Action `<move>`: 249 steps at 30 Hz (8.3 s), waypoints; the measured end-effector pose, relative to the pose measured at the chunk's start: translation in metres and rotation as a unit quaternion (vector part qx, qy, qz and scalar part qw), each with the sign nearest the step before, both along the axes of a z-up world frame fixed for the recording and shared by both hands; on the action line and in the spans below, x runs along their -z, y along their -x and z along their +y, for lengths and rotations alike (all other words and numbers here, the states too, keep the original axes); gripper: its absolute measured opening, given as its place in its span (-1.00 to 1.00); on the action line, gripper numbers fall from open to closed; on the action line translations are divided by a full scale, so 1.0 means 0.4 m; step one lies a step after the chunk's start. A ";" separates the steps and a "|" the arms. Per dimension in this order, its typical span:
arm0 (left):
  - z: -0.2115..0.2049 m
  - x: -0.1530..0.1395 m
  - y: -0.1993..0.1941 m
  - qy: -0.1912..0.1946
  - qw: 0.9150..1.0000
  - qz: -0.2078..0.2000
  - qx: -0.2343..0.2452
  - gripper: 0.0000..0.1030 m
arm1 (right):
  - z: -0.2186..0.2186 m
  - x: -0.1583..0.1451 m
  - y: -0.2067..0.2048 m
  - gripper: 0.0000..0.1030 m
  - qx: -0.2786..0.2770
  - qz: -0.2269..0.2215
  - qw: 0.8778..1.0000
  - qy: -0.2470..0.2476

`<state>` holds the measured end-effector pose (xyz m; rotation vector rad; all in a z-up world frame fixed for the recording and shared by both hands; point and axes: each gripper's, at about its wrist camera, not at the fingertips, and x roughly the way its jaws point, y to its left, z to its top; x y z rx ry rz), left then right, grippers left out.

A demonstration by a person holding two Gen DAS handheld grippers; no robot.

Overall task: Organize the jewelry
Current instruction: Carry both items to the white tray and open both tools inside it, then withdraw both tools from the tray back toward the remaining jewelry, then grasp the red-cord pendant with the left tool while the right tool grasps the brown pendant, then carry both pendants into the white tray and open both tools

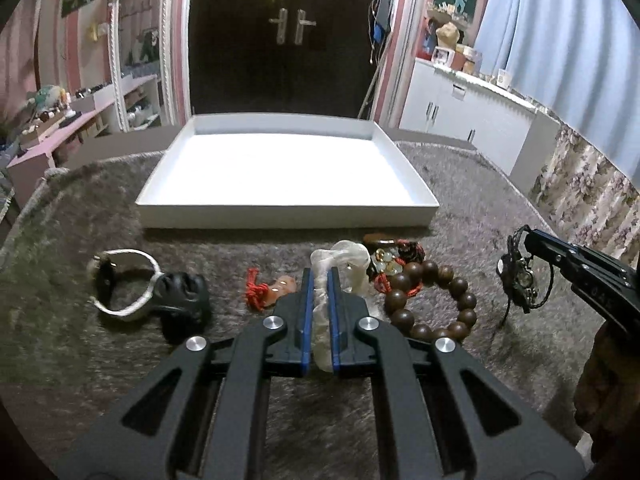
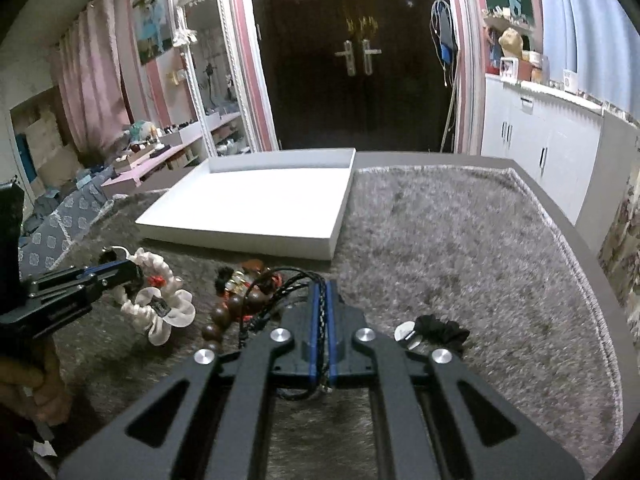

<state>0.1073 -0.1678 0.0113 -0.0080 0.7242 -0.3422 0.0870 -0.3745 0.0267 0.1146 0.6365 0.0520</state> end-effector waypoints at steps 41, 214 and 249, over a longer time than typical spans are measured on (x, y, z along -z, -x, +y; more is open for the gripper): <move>0.247 -0.105 -0.419 -0.048 0.996 -0.024 -0.064 -0.91 | 0.091 -0.064 -0.437 -0.94 -0.046 0.038 0.998 0.011; 0.080 0.063 -0.090 -0.035 0.999 0.003 -0.003 0.23 | 0.134 0.004 -0.147 -0.86 -0.053 -0.002 0.998 -0.017; 0.074 -0.045 -0.088 -0.002 1.000 -0.016 0.019 -0.95 | 0.127 -0.096 -0.111 -0.86 -0.072 -0.045 0.996 -0.027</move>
